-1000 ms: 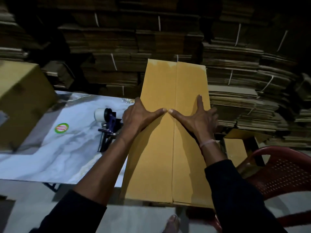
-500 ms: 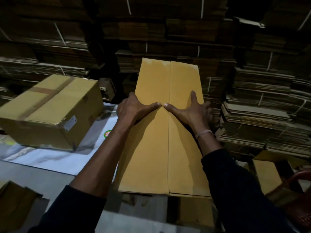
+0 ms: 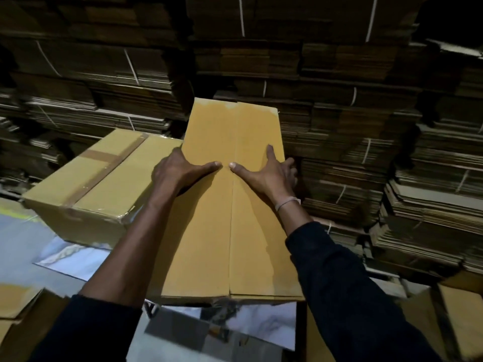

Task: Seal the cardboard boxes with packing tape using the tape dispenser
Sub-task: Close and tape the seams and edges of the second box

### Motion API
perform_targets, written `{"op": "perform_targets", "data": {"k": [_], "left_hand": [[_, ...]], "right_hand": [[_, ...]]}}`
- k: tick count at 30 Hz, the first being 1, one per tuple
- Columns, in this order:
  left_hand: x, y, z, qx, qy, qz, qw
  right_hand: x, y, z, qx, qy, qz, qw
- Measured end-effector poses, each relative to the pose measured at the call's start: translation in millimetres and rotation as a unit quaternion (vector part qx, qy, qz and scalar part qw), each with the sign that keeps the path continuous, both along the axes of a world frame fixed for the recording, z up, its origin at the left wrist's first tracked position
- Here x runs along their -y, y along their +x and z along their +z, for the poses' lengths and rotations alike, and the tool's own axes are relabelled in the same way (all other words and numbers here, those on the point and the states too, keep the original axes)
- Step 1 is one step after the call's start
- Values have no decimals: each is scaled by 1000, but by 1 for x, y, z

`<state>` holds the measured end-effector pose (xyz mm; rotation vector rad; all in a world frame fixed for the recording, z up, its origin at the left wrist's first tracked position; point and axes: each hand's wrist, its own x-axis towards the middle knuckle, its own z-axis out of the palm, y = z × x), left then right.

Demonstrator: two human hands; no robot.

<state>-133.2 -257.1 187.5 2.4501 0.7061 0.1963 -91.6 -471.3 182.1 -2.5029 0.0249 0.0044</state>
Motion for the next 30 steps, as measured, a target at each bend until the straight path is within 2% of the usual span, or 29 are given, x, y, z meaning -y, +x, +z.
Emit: {"op": "perform_targets", "data": {"k": [5,11,17,23,27,30], "left_hand": [[-57,9,-20,-26,1,13,1000],[-100,26,-58,-50,-17,-16,998],[-113,37,-107,-86,-82,-83,989],[-107,34,-149,-133,-132,-103,977],[-107,20,-177,-108,-200,-114,967],[-105,9,-189,-54,-204,-128,969]], "right_hand": [[-56,16,-23,-30,8,25,999],[-100,26,-57,-64,-23,-6,998],[-113,15,-98,-106,-29,-58,992],[-112,5,-137,-148,-19,-94,984],[-110,4,-158,-168,-18,-87,982],[-110,5,-171,-153,-33,-89,984]]}}
